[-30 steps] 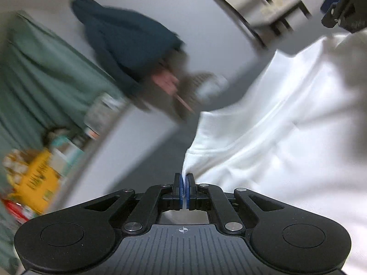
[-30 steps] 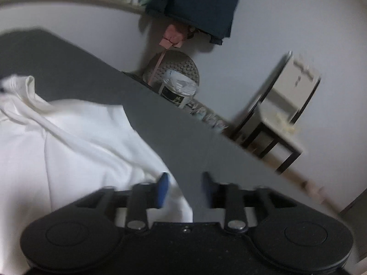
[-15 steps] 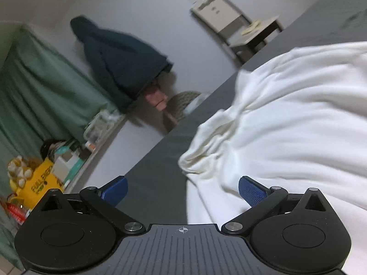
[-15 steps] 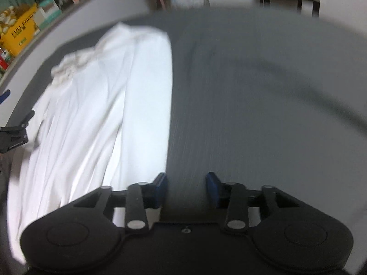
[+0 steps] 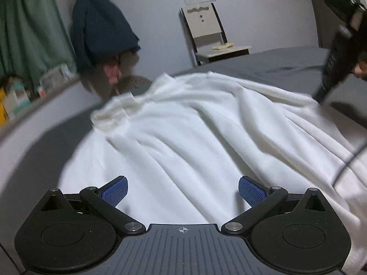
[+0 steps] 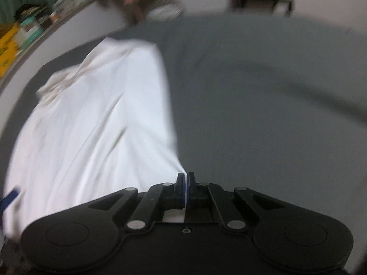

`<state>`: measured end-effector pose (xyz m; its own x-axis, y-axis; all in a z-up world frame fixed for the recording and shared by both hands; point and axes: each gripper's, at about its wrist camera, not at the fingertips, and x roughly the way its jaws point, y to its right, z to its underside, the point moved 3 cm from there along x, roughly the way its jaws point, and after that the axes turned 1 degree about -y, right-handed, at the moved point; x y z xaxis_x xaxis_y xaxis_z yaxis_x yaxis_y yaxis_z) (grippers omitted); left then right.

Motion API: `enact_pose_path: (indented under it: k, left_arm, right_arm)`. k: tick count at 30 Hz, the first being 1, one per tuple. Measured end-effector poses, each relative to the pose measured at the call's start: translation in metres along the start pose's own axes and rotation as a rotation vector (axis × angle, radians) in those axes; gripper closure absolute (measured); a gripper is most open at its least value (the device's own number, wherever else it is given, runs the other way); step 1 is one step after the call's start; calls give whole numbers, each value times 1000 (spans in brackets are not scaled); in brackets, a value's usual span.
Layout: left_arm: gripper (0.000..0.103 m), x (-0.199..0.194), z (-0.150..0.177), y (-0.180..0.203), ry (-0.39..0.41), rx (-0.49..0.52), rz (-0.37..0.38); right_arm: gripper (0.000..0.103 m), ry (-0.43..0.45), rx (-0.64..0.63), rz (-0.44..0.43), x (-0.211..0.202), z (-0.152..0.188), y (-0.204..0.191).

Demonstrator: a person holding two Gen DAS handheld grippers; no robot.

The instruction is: Fold clothes

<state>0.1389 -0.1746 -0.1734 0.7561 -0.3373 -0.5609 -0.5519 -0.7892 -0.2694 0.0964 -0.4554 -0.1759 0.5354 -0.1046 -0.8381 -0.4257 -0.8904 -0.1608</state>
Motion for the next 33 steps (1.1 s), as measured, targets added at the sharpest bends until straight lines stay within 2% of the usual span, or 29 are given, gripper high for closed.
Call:
enact_pose_path:
  k: [4, 7, 8, 9, 11, 12, 13, 14, 15, 17, 18, 21, 25, 26, 27, 28, 29, 30, 31, 33]
  left_arm:
    - [0, 8, 16, -2, 1, -56, 23]
    - [0, 15, 22, -13, -18, -105, 62]
    - [0, 18, 23, -17, -25, -120, 75]
    - [0, 22, 25, -21, -32, -134, 87]
    - [0, 28, 26, -27, -45, -159, 109]
    - [0, 30, 27, -29, -49, -168, 115]
    - [0, 31, 28, -29, -51, -172, 117]
    - [0, 32, 29, -30, -52, -174, 118]
    - [0, 33, 30, -30, -52, -171, 116]
    - [0, 34, 31, -30, -51, -166, 111]
    - [0, 33, 31, -31, -51, -167, 111]
    - [0, 32, 29, -32, -54, -174, 111]
    - [0, 32, 28, -32, -53, -169, 106]
    - [0, 33, 28, -32, -52, -166, 103]
    - [0, 32, 28, -31, -50, -163, 100]
    - [0, 32, 28, -30, -49, -159, 97]
    - [0, 31, 27, -30, -48, -156, 94]
    - [0, 30, 27, -28, -47, -152, 90]
    - [0, 30, 27, -28, -45, -146, 85]
    - [0, 28, 27, -26, -42, -137, 78]
  right_arm:
    - [101, 200, -19, 260, -19, -63, 38]
    - [101, 260, 4, 420, -12, -114, 72]
    - [101, 264, 27, 443, -5, -128, 84]
    - [101, 267, 50, 448, 4, -139, 94]
    - [100, 238, 59, 397, 26, -152, 104]
    - [99, 187, 60, 355, 40, -153, 108]
    - [98, 156, 71, 359, 48, -150, 111]
    - [90, 137, 87, 386, 54, -146, 115]
    - [74, 124, 101, 387, 56, -142, 118]
    - [56, 125, 138, 354, 52, -131, 129]
    - [53, 123, 167, 351, 45, -123, 137]
    - [57, 56, 246, 298, 27, -95, 161]
    - [61, -139, 268, 181, 25, -46, 172]
    - [66, -166, 269, 168, 27, -35, 171]
    - [80, -180, 267, 155, 30, -27, 169]
    - [85, -175, 261, 142, 30, -21, 166]
    - [96, -151, 236, 139, 28, -18, 161]
    - [101, -150, 200, 159, 27, -17, 156]
    - [101, -143, 162, 192, 24, -19, 152]
    - [101, -85, 66, 361, 9, -39, 155]
